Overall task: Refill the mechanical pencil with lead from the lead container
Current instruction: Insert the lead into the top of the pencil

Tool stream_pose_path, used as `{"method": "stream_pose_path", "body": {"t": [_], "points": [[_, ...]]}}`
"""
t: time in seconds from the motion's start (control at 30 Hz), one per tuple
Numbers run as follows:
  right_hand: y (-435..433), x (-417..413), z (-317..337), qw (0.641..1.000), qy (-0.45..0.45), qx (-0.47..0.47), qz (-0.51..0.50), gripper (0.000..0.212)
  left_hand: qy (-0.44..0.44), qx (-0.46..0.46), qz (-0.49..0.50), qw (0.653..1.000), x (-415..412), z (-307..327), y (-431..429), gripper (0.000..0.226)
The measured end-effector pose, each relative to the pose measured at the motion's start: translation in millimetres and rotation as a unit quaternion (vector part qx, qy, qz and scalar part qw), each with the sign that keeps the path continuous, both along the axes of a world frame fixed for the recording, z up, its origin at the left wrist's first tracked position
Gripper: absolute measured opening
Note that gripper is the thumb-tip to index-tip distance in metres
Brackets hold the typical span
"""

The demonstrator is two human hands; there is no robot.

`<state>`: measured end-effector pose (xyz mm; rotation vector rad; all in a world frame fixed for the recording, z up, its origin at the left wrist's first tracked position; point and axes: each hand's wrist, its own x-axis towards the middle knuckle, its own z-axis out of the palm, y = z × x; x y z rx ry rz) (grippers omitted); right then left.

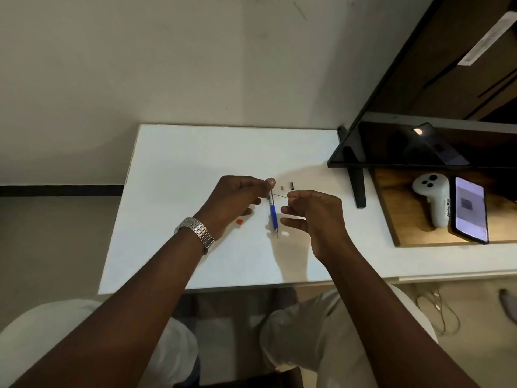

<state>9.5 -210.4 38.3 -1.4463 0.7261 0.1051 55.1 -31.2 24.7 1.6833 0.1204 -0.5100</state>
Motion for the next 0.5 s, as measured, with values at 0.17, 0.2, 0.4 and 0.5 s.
{"method": "stream_pose_path", "body": {"t": [0.17,0.2,0.4,0.5], "points": [[-3.1,4.0,9.7,1.0,-0.01,0.019,0.011,0.014,0.019,-0.009,-0.02,1.0,-2.2,5.4,-2.7,0.007],[-4.6,4.3,11.0,1.0,-0.01,0.022,0.014,0.015,0.02,-0.008,-0.022,1.0,-2.8,6.1,-2.6,0.006],[-5.1,8.6,14.3,0.992,-0.026,0.123,-0.011,0.024,0.072,-0.074,0.054,0.993,-6.3,5.2,-8.2,0.007],[2.8,5.8,9.4,0.983,-0.02,0.184,-0.015,0.022,0.134,-0.151,0.107,0.974,-11.8,0.8,-14.5,0.012]]}}
